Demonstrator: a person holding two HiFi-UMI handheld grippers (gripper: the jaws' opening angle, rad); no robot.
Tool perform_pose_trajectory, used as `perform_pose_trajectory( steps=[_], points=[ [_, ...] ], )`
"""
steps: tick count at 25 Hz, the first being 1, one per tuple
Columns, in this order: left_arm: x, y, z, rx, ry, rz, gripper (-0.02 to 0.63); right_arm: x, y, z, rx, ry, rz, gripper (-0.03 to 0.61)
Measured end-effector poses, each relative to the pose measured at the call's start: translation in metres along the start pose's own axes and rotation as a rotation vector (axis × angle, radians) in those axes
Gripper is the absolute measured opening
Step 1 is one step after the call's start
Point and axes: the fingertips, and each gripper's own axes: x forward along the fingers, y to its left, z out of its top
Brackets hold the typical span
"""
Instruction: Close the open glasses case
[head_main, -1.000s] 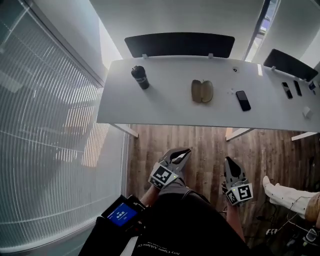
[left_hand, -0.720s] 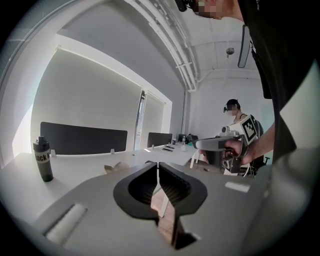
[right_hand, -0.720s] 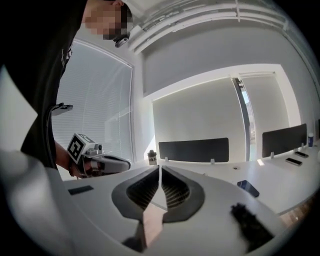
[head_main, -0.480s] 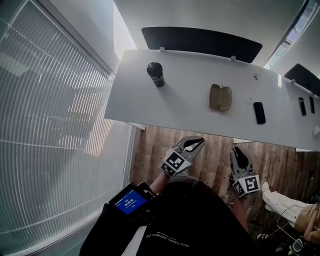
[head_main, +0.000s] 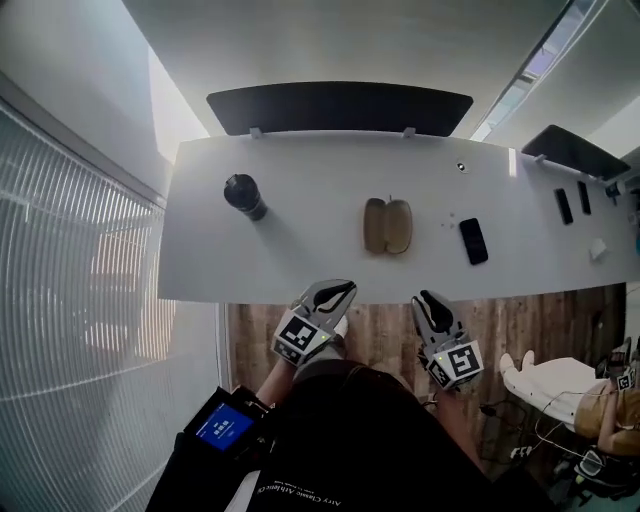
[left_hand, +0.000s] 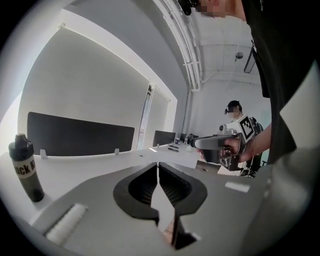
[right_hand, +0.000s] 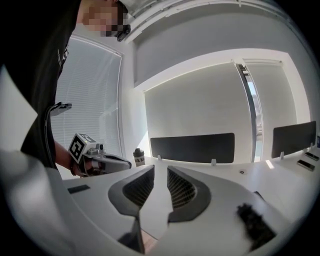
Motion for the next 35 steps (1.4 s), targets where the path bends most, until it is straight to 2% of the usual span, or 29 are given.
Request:
perform_pose_trajectory(
  steps=[5,10,14,16,19,23,28,31,35],
  points=[
    [0.037,0.023,-0.009,-0.03,0.037,-0.041,0.025,0.02,-0.031,-0.005,0.011,0.016,-0.028,0.072],
    [0.062,0.027,-0.023,-0.052,0.09,-0.04,0.025,0.032,-0.055,-0.022,0.045,0.04,0.006,0.072],
    [0.092,0.041,-0.038,-0.102,0.149,0.018,0.028,0.049,-0.092,-0.026,0.061,0.055,0.071,0.072],
    [0.113,0.045,-0.049,-0.128,0.191,0.052,0.028,0.054,-0.117,-0.028,0.034,0.07,0.116,0.072],
    [0.13,0.056,-0.062,-0.186,0.233,0.112,0.028,0.065,-0.147,-0.041,0.007,0.112,0.173,0.072],
    [0.139,0.071,-0.072,-0.25,0.271,0.167,0.034,0.075,-0.173,-0.064,0.032,0.173,0.215,0.072],
    [0.147,0.087,-0.121,-0.35,0.361,0.161,0.052,0.081,-0.181,-0.085,0.026,0.246,0.236,0.072],
    [0.152,0.094,-0.128,-0.375,0.383,0.132,0.057,0.088,-0.181,-0.096,0.041,0.296,0.217,0.072],
    [0.161,0.093,-0.134,-0.382,0.426,0.064,0.069,0.096,-0.18,-0.092,0.047,0.321,0.203,0.072]
  ],
)
